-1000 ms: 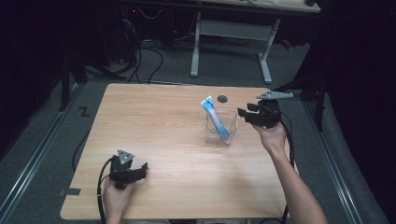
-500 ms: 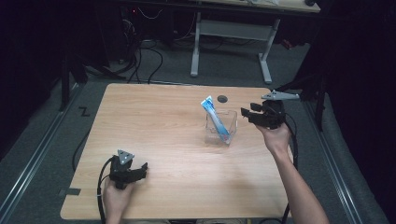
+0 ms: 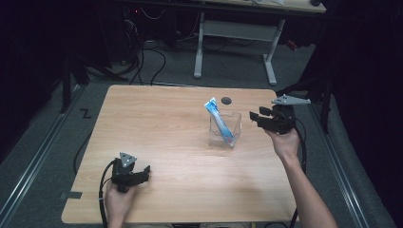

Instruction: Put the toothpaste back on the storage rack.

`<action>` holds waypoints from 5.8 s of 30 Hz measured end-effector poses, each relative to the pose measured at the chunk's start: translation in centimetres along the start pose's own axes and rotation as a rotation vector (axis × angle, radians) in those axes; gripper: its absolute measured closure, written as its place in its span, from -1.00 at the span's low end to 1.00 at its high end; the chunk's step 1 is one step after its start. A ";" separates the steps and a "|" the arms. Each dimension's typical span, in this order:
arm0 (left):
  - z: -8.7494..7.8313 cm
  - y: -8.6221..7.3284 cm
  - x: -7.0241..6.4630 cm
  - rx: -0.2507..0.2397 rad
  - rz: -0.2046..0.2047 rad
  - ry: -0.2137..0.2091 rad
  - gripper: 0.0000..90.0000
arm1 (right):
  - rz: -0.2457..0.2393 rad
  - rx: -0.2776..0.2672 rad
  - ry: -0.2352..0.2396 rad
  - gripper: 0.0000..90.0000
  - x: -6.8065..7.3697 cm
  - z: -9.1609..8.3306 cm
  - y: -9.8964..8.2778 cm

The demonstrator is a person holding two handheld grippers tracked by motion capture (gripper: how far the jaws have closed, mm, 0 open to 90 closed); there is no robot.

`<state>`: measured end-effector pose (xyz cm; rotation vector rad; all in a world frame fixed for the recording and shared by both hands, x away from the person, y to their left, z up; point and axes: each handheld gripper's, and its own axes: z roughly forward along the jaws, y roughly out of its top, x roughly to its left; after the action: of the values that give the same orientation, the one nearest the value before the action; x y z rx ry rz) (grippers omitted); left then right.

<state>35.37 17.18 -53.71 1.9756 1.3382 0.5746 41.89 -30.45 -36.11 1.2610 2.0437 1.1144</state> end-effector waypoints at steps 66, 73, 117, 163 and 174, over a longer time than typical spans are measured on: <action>0.0 0.0 0.0 0.000 0.000 0.000 -0.52 | 0.082 -0.020 0.010 0.13 -0.7 -3.0 -6.1; 0.0 0.0 0.0 0.000 0.000 0.000 -0.52 | 0.094 -0.023 0.015 0.13 -0.7 -2.9 -6.8; 0.0 0.0 0.0 0.000 -0.001 0.000 -0.52 | 0.173 0.016 0.037 0.14 -0.5 -0.4 -11.0; 0.0 0.0 0.0 0.001 -0.001 0.001 -0.51 | 0.106 0.149 0.038 0.15 1.7 3.4 -13.5; 0.0 0.1 0.0 0.003 -0.004 0.004 -0.50 | 0.106 0.157 0.030 0.15 2.0 3.7 -14.7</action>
<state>35.44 17.20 -53.67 1.9746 1.3462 0.5749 36.50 -30.81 -50.41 1.4515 2.1435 1.0419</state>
